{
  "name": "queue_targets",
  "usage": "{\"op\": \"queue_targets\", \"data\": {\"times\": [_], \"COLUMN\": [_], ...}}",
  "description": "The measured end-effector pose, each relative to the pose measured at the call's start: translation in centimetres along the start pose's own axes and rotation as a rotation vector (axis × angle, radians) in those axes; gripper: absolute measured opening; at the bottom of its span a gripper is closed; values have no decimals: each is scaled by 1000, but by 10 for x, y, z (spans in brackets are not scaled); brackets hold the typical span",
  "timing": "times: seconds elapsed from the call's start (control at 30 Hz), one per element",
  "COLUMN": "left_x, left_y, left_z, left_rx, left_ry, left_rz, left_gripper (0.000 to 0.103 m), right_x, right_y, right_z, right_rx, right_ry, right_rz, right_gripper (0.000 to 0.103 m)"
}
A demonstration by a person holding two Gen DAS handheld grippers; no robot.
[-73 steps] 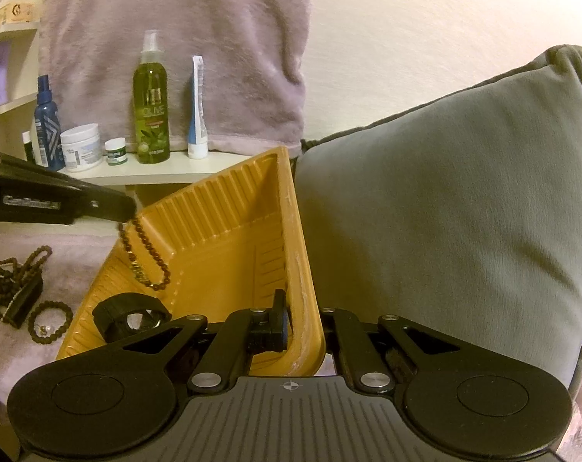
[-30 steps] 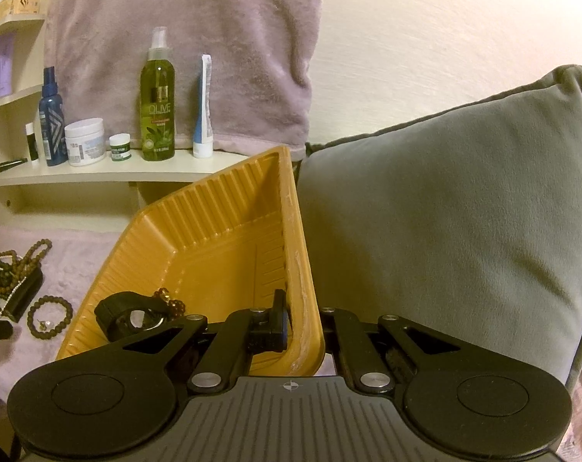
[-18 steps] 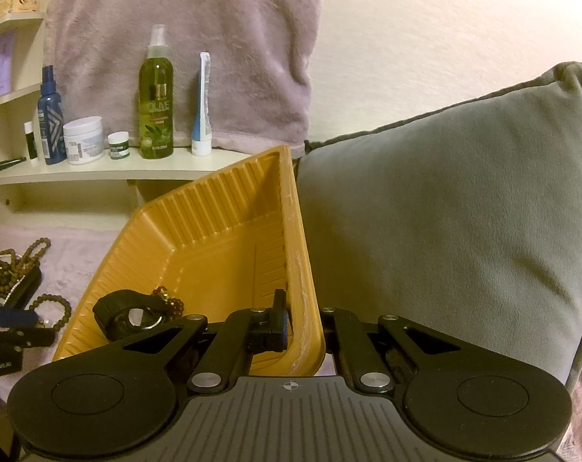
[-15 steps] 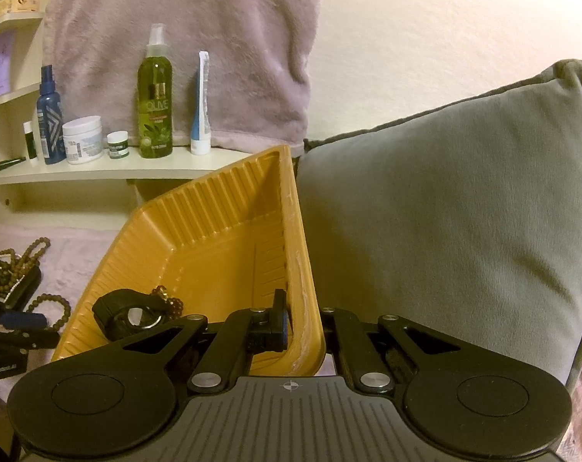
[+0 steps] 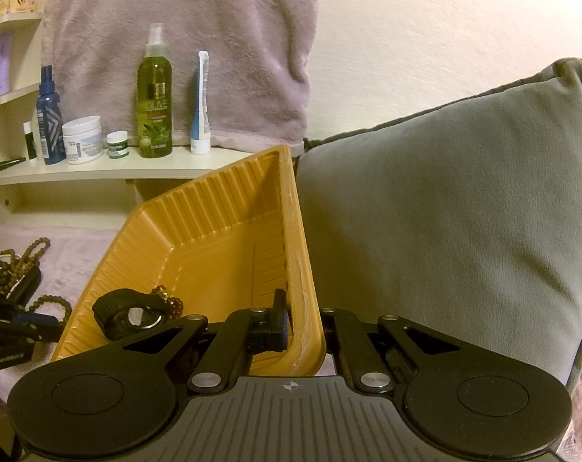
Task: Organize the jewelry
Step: 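Grasp the dark bead strand beside the black cylinder with the left gripper, then carry the bead strand over the tray and release it with the left gripper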
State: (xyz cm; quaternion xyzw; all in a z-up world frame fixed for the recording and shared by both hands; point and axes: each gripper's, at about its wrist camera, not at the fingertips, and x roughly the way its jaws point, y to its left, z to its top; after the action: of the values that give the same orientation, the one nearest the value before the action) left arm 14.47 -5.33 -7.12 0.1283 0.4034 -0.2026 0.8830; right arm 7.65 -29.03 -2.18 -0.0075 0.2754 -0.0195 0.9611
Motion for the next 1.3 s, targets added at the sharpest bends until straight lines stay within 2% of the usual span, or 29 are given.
{"op": "queue_targets", "data": {"times": [0.33,0.63,1.03,1.3], "left_x": [-43,-53,-22,-6], "left_y": [12,2,-41,-63], "left_z": [32,67,91,94], "left_rx": [-38,-43,-56,-21], "left_ry": [-132,-206,-197,-180], "left_rz": [26,-2,-105,-128], "left_gripper": [5,5,5,7], "right_x": [-1,-2,-1,0], "right_y": [1,2,0,0], "right_z": [0,1,2,2], "right_rx": [-4,-3,3,6], "right_ry": [-3,-5,-2,0], "right_rz": [-1,0,3,2], "right_gripper": [4,5,4,4]}}
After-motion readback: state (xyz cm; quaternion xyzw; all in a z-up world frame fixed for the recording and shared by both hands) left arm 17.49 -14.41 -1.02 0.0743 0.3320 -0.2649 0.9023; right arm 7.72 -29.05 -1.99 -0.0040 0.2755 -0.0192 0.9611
